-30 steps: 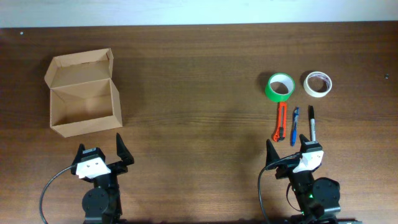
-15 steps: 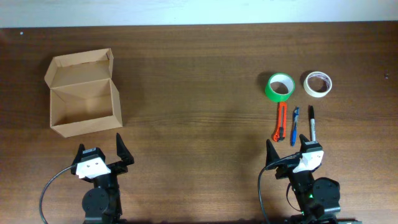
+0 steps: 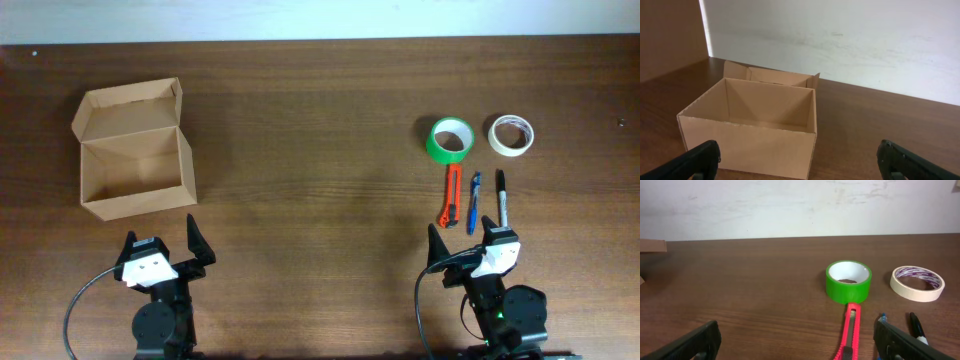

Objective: Pack container

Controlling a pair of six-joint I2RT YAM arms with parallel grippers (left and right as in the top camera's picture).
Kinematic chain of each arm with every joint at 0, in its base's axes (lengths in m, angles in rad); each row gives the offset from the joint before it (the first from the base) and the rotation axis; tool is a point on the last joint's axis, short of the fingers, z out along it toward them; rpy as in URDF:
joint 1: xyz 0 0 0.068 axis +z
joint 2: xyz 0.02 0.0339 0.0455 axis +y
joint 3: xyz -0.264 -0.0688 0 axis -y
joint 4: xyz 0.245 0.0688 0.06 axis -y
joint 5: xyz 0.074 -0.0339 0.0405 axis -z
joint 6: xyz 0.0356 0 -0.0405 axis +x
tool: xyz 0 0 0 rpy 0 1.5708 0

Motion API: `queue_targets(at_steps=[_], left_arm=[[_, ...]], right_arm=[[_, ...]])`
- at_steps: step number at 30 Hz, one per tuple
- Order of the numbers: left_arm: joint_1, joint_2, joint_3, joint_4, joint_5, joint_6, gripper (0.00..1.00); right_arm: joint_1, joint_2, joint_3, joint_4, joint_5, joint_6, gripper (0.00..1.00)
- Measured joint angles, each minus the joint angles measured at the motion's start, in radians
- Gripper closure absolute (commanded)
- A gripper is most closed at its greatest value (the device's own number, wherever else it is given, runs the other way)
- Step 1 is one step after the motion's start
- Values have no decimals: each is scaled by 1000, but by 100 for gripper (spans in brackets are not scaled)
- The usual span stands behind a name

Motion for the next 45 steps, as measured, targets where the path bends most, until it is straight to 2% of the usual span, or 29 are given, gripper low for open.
queue_targets(at_steps=[29, 31, 34, 36, 39, 42, 45], left_arm=[[0, 0, 0, -2, 8, 0, 0], [0, 0, 3, -12, 19, 0, 0], [0, 21, 26, -44, 29, 10, 0], [1, 67, 58, -51, 34, 31, 0], [15, 192, 148, -57, 39, 61, 0], [53, 387, 293, -63, 47, 79, 0], [108, 618, 496, -111, 103, 113, 0]], right_arm=[[0, 0, 0, -3, -15, 15, 1], [0, 0, 7, -32, -19, 40, 1], [0, 21, 46, -164, 0, 71, 1], [0, 74, 75, -257, 26, 83, 1], [-2, 198, 142, -307, 68, 91, 1], [-24, 364, 290, -319, 100, 88, 1], [-87, 563, 520, -401, 119, 56, 1]])
